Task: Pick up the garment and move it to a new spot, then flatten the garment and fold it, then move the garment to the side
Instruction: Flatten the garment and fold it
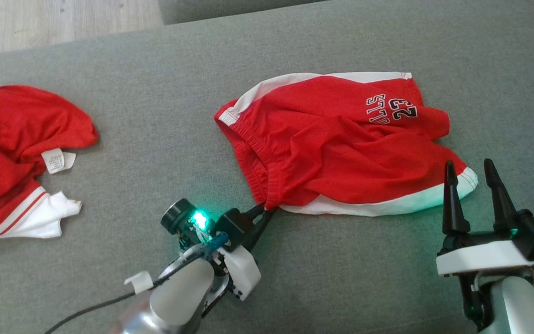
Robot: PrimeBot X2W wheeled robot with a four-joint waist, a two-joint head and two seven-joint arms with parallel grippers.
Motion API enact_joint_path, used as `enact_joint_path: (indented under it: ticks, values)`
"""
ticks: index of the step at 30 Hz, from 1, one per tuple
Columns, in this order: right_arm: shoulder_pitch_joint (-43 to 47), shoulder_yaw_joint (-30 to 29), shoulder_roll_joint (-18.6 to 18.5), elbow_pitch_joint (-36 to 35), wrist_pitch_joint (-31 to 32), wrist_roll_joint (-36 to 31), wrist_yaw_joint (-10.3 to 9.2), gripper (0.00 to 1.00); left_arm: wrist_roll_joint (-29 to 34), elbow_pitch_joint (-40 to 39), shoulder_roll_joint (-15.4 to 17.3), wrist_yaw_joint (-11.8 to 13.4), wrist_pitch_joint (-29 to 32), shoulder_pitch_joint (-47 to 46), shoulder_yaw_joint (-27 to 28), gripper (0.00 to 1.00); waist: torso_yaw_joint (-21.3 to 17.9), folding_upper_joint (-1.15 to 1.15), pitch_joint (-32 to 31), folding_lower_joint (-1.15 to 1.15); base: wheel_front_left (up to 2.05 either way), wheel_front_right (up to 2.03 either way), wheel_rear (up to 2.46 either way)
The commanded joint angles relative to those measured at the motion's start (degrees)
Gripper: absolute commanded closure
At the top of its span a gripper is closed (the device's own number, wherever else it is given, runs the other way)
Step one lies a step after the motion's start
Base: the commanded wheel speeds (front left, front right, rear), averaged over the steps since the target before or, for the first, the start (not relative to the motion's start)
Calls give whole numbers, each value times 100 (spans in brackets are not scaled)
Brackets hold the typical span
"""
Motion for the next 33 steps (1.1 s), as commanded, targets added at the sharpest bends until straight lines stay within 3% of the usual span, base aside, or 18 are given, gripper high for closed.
enact_joint_path:
  ticks: [1,10,17,33]
  values:
    - [-110,126,-37,-153,-62,35,42,0,-84,-129,-4,13,-72,-138,196,100,9,0,-32,0,0,0,0]
    - [24,-346,-37,710,122,-317,42,0,-447,-385,64,169,-265,198,515,100,225,0,-286,0,0,0,0]
    - [-110,-502,-37,1357,385,30,42,0,-525,-632,106,300,-296,459,593,100,330,0,-361,0,0,0,0]
    - [-969,-852,-37,2721,354,21,42,0,-545,-844,174,317,-305,459,542,100,463,0,-303,0,0,0,0]
